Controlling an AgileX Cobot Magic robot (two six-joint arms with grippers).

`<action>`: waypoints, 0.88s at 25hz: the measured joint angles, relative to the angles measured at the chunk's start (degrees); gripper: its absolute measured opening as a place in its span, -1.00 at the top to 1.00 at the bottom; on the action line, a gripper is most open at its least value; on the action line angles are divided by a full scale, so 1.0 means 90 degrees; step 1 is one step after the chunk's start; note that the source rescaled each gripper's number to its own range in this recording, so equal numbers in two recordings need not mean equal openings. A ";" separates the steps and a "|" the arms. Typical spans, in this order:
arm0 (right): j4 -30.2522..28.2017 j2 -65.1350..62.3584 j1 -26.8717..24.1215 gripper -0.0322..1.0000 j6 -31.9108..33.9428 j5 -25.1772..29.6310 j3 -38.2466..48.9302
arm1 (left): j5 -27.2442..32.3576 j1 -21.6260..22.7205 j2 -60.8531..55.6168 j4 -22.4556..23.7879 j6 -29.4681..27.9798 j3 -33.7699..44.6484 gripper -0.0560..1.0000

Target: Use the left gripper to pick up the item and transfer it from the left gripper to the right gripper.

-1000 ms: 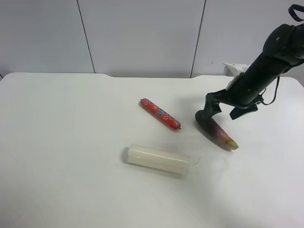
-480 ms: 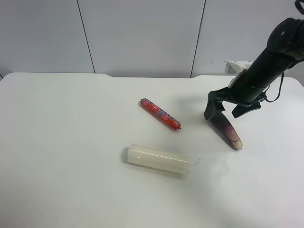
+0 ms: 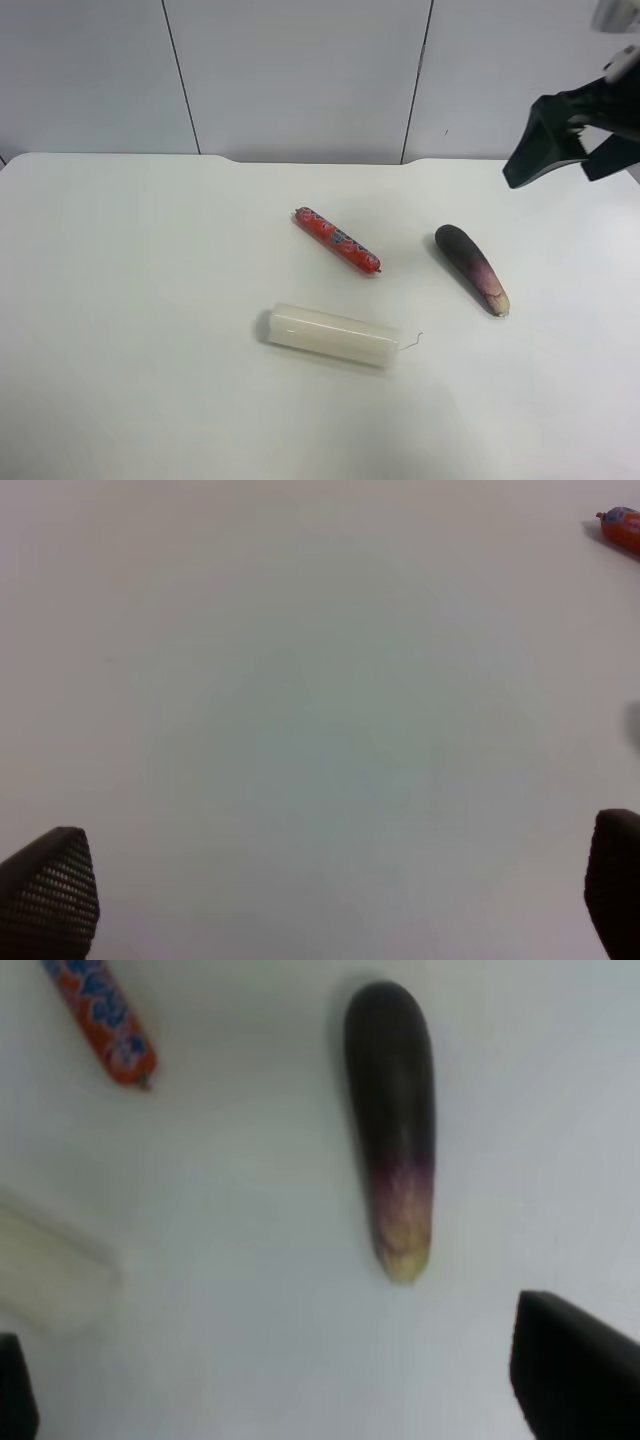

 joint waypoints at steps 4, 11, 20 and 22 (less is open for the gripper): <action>-0.0254 -0.1001 0.0000 -0.80 0.0298 0.0685 0.0000 | 0.0000 0.0000 0.0000 0.0000 0.0000 0.0000 -0.99; -0.0399 -0.3016 0.0000 -0.80 0.0717 0.0788 0.1231 | 0.0000 0.0000 0.0000 0.0000 0.0000 0.0000 -0.99; -0.0814 -0.5881 0.0000 -0.80 0.0724 0.0472 0.3359 | 0.0000 0.0000 0.0000 0.0000 0.0000 0.0000 -0.99; -0.0867 -0.6392 0.0000 -0.80 0.0783 0.0436 0.3520 | 0.0000 0.0000 0.0000 0.0000 0.0000 0.0000 -0.99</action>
